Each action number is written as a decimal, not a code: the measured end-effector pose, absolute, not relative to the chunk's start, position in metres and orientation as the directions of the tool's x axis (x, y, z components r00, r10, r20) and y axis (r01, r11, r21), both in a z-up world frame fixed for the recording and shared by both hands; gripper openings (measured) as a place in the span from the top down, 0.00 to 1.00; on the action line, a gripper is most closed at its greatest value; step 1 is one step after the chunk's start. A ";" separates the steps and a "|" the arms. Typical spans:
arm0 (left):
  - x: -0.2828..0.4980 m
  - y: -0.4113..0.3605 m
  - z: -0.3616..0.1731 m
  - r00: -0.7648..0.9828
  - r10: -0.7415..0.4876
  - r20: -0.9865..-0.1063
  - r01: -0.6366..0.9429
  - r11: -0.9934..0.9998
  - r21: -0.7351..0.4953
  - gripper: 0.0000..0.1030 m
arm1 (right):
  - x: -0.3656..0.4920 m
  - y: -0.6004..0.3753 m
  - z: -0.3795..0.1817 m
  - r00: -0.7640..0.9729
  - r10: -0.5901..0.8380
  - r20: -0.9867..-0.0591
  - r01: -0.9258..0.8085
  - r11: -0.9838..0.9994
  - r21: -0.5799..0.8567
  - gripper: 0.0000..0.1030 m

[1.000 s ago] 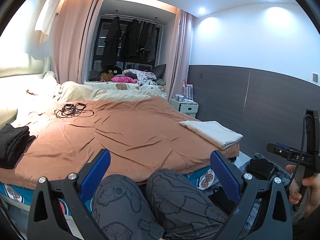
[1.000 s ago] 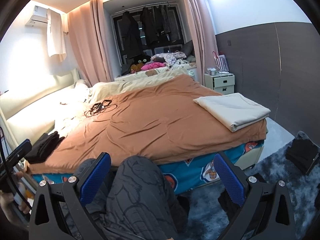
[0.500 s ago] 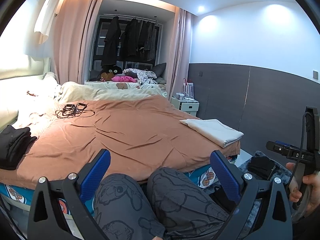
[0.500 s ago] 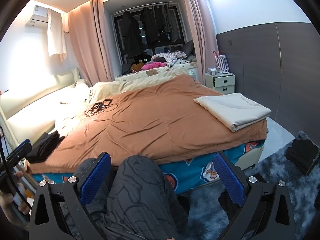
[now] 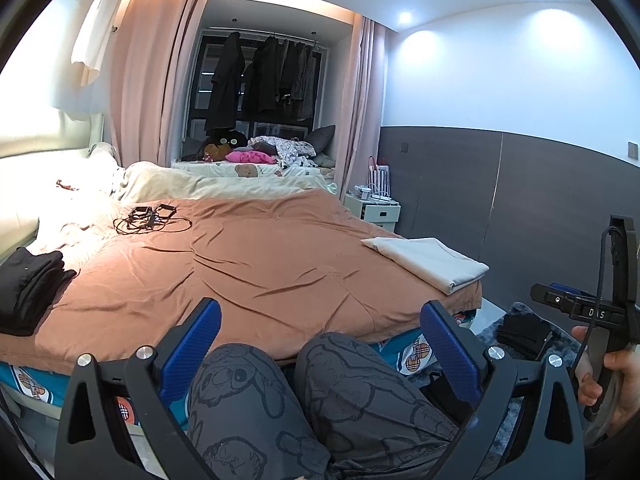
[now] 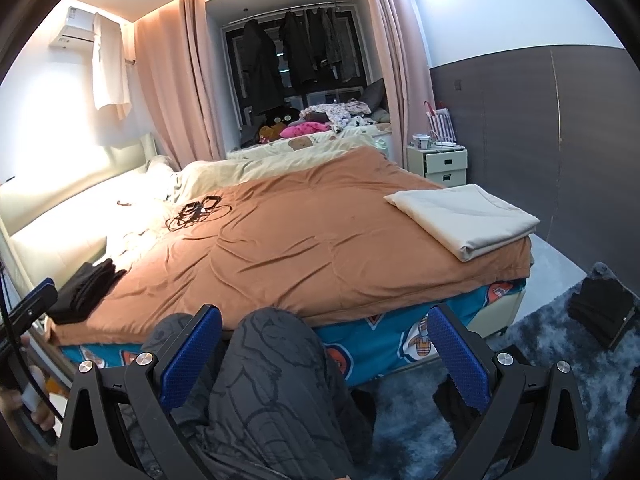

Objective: Fold large clothes

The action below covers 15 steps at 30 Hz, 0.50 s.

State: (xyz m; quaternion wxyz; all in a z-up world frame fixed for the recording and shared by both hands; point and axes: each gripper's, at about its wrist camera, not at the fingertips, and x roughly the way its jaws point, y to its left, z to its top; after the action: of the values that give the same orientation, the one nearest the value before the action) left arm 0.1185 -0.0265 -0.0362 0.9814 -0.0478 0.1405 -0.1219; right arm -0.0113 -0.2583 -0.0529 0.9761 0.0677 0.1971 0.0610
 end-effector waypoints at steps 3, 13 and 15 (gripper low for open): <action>0.118 -0.027 -0.036 0.932 -0.252 -0.261 0.226 0.966 -0.125 0.01 | -0.012 -0.258 -0.054 0.915 0.138 -0.378 -0.086 0.985 0.152 0.00; 0.118 -0.026 -0.038 0.930 -0.256 -0.265 0.230 0.965 -0.123 0.01 | -0.011 -0.263 -0.056 0.917 0.120 -0.382 -0.067 0.987 0.149 0.00; 0.118 -0.025 -0.038 0.929 -0.258 -0.266 0.231 0.964 -0.128 0.01 | -0.012 -0.262 -0.057 0.917 0.117 -0.381 -0.064 0.987 0.148 0.00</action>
State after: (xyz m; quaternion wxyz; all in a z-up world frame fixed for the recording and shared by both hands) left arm 0.1182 -0.0247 -0.0379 0.9809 -0.0474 0.1417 -0.1246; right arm -0.0118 -0.2616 -0.0571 0.9768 0.0663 0.1983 0.0462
